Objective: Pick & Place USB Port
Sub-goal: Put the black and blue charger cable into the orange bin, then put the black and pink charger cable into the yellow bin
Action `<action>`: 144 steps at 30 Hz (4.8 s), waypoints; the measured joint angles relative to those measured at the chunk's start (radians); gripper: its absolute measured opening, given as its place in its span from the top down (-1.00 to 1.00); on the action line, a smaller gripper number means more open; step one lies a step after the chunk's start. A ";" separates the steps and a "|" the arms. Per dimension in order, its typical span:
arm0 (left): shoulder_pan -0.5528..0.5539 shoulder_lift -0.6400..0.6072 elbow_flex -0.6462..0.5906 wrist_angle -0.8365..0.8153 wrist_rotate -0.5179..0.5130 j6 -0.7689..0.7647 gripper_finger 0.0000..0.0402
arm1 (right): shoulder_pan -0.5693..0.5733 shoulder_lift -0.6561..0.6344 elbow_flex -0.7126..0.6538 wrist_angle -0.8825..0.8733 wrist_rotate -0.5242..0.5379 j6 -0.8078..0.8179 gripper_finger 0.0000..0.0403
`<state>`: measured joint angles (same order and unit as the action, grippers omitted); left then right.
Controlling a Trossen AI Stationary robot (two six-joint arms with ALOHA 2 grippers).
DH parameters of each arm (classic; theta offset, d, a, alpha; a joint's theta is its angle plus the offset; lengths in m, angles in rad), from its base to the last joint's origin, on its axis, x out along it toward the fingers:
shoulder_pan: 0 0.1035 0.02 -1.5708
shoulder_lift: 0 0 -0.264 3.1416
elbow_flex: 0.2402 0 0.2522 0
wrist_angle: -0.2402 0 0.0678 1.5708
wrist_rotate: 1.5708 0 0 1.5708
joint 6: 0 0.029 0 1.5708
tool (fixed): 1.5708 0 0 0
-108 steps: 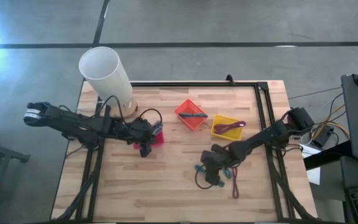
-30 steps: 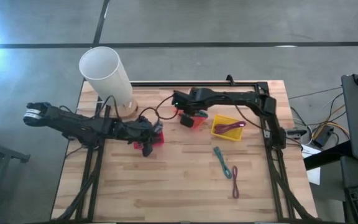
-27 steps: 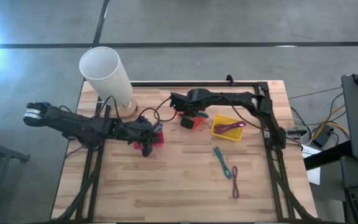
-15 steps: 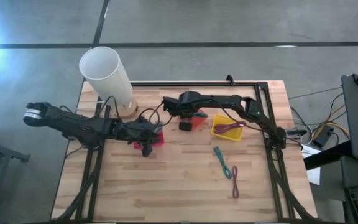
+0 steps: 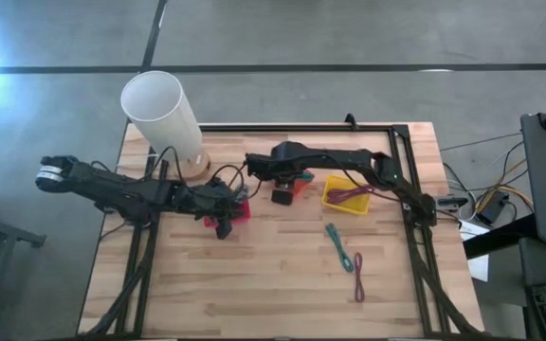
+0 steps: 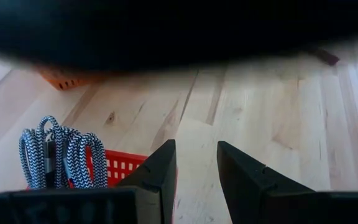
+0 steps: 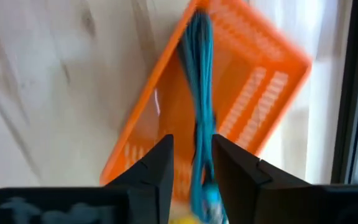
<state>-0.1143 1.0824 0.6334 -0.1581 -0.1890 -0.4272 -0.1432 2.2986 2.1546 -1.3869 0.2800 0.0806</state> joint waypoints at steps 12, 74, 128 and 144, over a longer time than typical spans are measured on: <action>0.000 0.000 0.000 -0.004 0.000 0.023 0.45 | 0.216 -0.141 -0.103 -0.090 -0.001 0.219 0.33; -0.002 0.000 -0.002 -0.029 -0.023 0.011 0.45 | 0.352 -0.634 -0.988 0.698 -0.275 0.628 0.91; -0.002 0.000 -0.002 -0.029 -0.049 0.042 0.45 | -0.106 0.088 0.075 0.034 -0.069 -0.271 0.89; -0.002 0.000 -0.002 -0.030 -0.049 0.042 0.45 | -0.101 0.122 0.165 -0.023 -0.060 -0.272 0.58</action>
<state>-0.1158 1.0824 0.6315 -0.1883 -0.2382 -0.3851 -0.2447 2.4207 2.3199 -1.4101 0.2204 -0.1911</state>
